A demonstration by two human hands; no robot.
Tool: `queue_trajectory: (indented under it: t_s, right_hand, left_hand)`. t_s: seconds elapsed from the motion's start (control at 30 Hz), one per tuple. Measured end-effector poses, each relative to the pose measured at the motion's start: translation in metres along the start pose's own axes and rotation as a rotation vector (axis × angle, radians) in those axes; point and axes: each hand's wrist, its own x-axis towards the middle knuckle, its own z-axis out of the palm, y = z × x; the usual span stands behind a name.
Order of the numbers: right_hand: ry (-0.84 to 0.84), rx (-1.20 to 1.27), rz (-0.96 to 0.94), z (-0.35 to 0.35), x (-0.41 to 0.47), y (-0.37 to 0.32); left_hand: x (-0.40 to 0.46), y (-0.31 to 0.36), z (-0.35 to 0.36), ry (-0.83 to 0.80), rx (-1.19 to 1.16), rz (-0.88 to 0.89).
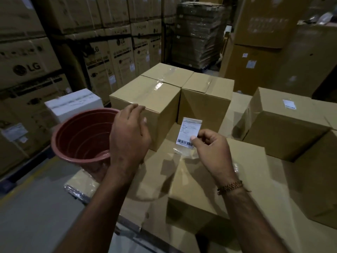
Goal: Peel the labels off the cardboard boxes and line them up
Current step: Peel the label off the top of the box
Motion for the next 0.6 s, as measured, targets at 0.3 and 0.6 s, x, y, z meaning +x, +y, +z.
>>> queue_trajectory:
  t_s: [0.3, 0.6]
  right_hand:
    - [-0.067, -0.025, -0.033, 0.153, 0.013, -0.023]
    - [-0.070, -0.123, 0.048, 0.251, 0.014, -0.029]
  left_hand:
    - [0.051, -0.130, -0.045, 0.010, 0.068, -0.093]
    - [0.079, -0.214, -0.065, -0.035, 0.077, -0.125]
